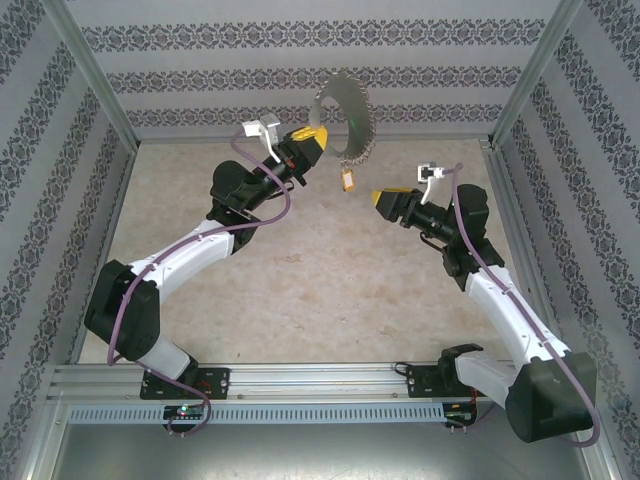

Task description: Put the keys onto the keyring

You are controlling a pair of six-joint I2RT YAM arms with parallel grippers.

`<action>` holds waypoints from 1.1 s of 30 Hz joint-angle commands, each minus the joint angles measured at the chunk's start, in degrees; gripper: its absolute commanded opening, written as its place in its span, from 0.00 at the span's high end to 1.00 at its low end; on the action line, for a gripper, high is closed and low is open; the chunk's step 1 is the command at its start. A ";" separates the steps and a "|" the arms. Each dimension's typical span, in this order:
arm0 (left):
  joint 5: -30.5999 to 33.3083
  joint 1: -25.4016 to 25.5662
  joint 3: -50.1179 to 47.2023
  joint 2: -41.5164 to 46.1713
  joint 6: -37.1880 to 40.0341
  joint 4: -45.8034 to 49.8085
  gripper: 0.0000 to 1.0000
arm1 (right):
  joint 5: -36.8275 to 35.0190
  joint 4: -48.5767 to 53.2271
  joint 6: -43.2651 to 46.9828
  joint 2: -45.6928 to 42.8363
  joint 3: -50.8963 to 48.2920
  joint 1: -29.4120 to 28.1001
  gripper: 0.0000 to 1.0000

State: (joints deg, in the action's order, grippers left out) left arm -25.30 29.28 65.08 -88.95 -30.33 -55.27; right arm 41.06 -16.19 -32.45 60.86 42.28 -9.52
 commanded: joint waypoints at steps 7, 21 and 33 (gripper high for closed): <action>-0.78 1.70 2.54 2.02 -1.51 0.12 1.00 | -0.74 -7.38 0.46 -0.17 -1.75 -0.11 0.38; -0.53 2.59 2.16 2.11 -2.79 -0.66 1.00 | 5.42 -21.91 -13.49 11.44 0.26 3.63 0.39; 2.14 3.34 3.84 1.31 -4.97 -0.61 1.00 | 13.97 -27.49 -7.71 7.12 -4.92 1.24 0.39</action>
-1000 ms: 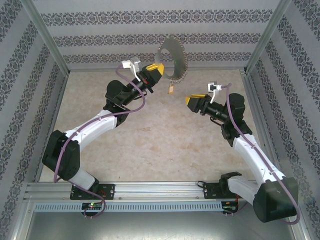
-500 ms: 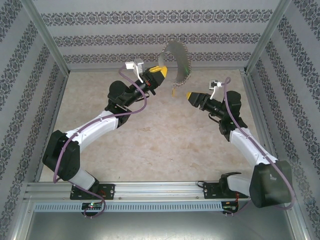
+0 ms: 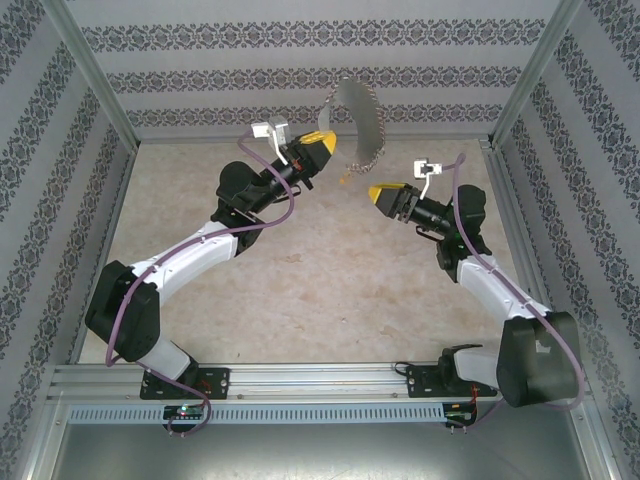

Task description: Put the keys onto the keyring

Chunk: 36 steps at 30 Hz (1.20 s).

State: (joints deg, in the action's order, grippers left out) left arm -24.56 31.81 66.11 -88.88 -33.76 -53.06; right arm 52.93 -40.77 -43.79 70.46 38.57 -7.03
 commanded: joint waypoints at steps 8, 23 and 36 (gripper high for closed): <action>3.86 0.97 3.24 1.01 -1.99 -1.73 1.00 | -8.07 -0.35 11.74 -5.55 -3.36 -6.70 0.39; 4.22 1.68 2.46 1.17 -3.06 -2.21 1.00 | -13.44 -1.06 15.19 -5.46 -1.85 -9.92 0.39; 5.86 3.54 -1.48 1.14 -2.26 -2.85 1.00 | -16.47 6.37 16.45 -12.05 -3.46 -8.53 0.38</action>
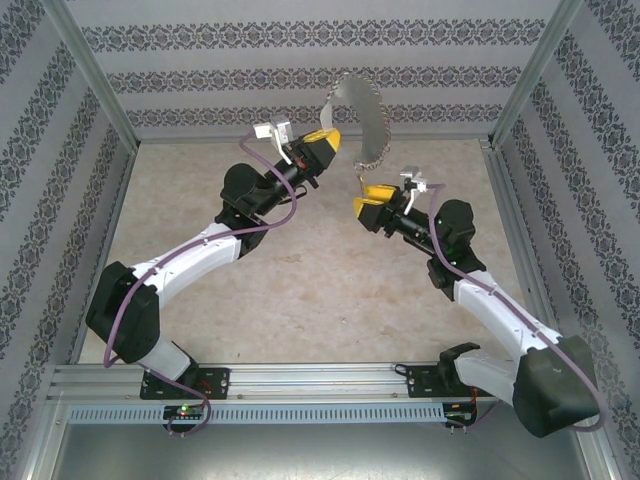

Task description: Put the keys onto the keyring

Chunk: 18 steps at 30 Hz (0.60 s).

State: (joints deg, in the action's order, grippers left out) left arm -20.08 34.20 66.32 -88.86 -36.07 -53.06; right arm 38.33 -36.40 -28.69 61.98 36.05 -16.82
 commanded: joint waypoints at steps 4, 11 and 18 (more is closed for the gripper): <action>2.22 2.21 -4.39 1.21 1.38 -3.07 1.00 | -3.96 7.74 1.30 -9.36 -3.23 3.45 0.38; 3.72 4.58 -11.04 2.85 3.55 -3.02 1.00 | -11.25 17.98 -0.30 -20.60 -6.76 8.99 0.38; 5.31 7.80 -18.45 4.03 4.26 -3.98 1.00 | -15.08 23.10 -1.74 -23.57 -7.49 11.15 0.37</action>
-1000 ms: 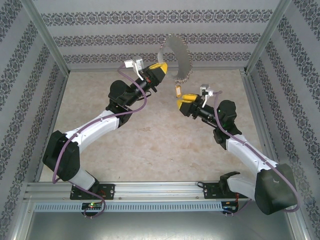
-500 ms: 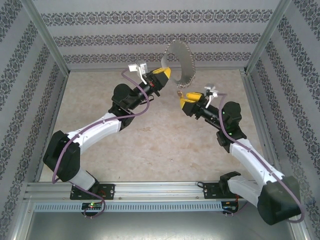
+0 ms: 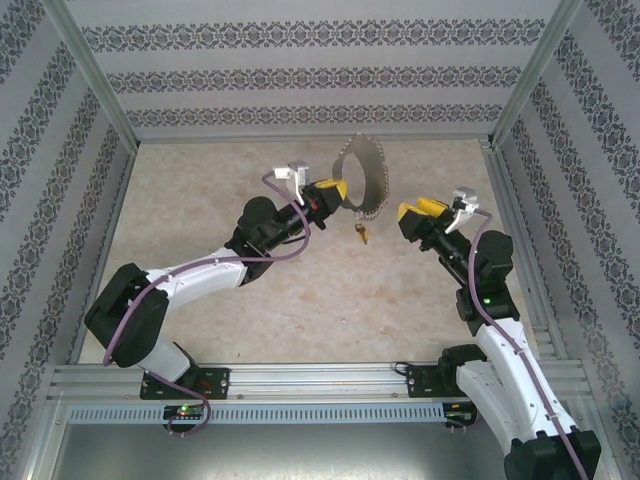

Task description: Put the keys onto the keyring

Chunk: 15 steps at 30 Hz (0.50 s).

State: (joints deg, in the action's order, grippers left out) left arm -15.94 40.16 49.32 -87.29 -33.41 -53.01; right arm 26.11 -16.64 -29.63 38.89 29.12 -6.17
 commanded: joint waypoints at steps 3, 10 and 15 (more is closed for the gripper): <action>2.21 3.85 -4.48 2.39 1.85 -4.67 1.00 | -4.24 4.90 -1.02 -0.80 -0.72 0.68 0.37; 5.46 8.73 -8.77 0.10 1.42 -7.03 1.00 | -6.03 6.86 -1.08 -1.37 -1.08 0.98 0.37; 9.07 11.96 -10.89 -3.72 -1.60 -11.14 1.00 | -6.37 8.36 -1.42 -0.76 -1.13 1.08 0.37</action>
State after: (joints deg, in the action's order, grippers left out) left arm -10.07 50.59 39.24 -89.10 -33.32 -56.14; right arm 20.99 -9.26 -30.20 38.28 28.58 -5.72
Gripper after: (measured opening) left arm 0.048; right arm 0.631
